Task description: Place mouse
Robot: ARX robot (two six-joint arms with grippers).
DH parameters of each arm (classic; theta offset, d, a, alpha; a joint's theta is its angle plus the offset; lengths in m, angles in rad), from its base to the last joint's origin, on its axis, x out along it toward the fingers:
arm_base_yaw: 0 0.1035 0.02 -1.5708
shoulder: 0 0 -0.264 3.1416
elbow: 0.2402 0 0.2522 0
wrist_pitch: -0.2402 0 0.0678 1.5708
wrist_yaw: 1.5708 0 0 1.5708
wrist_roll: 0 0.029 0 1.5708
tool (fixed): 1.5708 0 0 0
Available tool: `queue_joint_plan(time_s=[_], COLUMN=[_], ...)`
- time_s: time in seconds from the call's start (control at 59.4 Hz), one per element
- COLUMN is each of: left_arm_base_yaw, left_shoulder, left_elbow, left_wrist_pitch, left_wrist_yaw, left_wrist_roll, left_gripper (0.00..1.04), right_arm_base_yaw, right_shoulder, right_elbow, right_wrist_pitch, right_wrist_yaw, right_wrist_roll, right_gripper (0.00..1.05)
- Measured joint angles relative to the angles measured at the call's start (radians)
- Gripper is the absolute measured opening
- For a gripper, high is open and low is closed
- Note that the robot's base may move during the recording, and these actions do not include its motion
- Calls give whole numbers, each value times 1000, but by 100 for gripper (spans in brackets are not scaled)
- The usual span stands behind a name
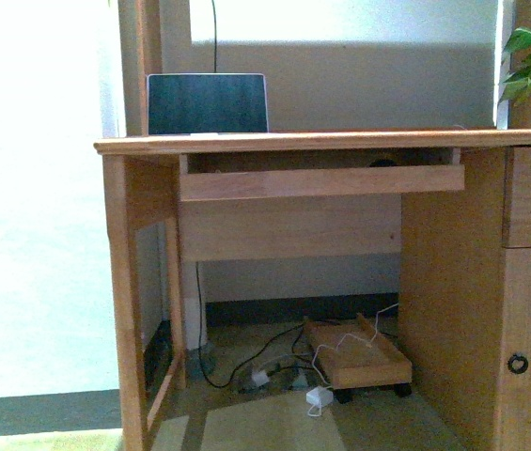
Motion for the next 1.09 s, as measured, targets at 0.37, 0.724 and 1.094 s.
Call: queue_joint_plan(time_s=[0.37,0.724,1.094], left_arm_base_yaw=[0,0,0], left_shoulder=[0,0,0], left_elbow=[0,0,0], left_wrist_pitch=[0,0,0], left_wrist_yaw=[0,0,0], left_wrist_roll=[0,0,0], left_gripper=[97,97,97], right_arm_base_yaw=[0,0,0], right_shoulder=[0,0,0], right_elbow=[0,0,0], right_wrist_pitch=[0,0,0], right_wrist_yaw=[0,0,0], right_wrist_roll=[0,0,0], right_gripper=[97,97,97])
